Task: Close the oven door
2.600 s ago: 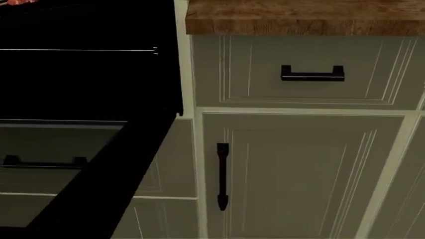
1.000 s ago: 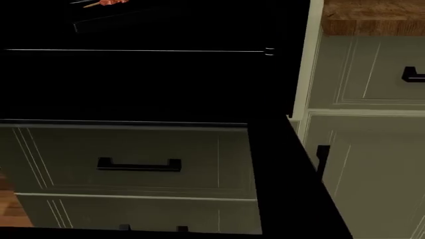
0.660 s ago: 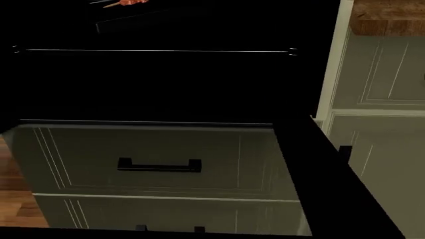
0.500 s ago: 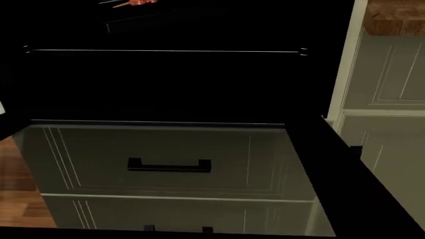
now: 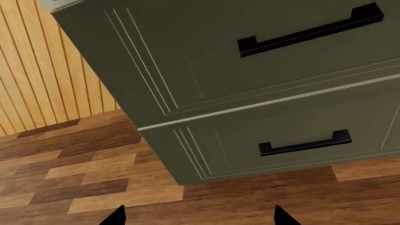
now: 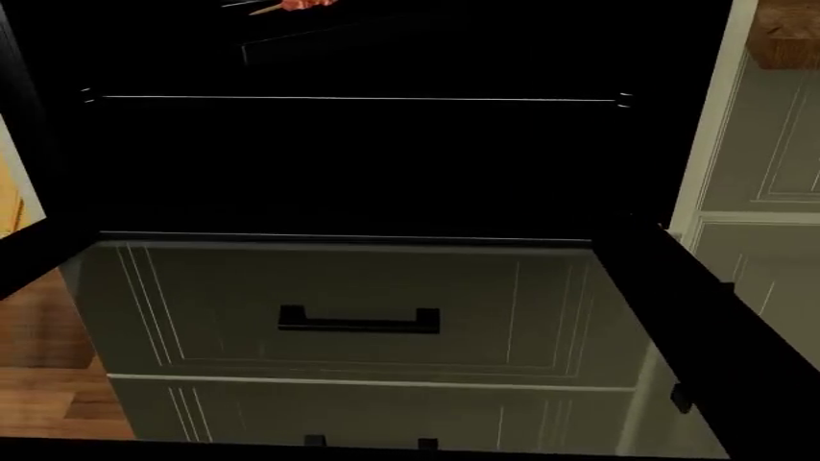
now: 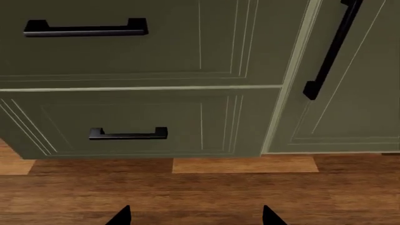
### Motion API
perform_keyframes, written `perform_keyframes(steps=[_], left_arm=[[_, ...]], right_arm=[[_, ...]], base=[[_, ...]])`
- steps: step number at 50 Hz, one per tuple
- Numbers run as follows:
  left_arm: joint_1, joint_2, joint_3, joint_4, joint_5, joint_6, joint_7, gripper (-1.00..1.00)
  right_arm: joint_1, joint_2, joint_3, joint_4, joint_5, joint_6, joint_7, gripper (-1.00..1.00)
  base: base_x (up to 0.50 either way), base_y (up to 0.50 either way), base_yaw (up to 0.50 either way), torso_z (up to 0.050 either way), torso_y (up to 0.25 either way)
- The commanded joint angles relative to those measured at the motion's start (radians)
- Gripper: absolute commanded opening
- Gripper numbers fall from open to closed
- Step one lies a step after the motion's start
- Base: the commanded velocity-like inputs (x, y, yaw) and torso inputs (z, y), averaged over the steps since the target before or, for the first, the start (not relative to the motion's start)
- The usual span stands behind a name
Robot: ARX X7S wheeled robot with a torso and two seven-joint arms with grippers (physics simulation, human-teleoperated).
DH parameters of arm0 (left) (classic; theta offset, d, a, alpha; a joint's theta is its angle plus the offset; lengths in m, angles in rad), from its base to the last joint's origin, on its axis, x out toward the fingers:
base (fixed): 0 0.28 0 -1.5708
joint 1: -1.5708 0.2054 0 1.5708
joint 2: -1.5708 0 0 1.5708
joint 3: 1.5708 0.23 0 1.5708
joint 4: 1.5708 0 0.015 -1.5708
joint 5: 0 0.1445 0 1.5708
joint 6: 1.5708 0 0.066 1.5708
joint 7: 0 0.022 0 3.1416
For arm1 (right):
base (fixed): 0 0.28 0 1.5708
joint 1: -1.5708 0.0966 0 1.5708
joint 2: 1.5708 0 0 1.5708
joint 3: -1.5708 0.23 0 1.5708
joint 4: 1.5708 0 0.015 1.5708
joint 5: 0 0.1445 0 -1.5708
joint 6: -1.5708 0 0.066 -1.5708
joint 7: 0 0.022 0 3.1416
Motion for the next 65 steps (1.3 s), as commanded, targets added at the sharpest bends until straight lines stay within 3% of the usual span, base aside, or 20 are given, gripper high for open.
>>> perform_keyframes(steps=[1,50,65], left_arm=[[0.006,0.002,0.003,0.0,0.001,0.011,0.002,1.0],[-0.002,0.002,0.008,0.0,-0.001,0.009,0.004,1.0],[-0.01,0.001,0.003,0.0,-0.003,0.006,0.009,1.0]], right_arm=[[0.002,0.0,0.004,0.0,-0.001,0.004,0.001,1.0],[0.003,0.001,0.005,0.0,-0.003,-0.009,0.004,1.0],[0.004,0.001,0.008,0.0,-0.001,-0.028,-0.002,1.0]], base=[[0.0,0.0,0.0,0.0,0.0],[0.2,0.0,0.0,0.0,0.0],[0.01,0.0,0.0,-0.002,0.0]])
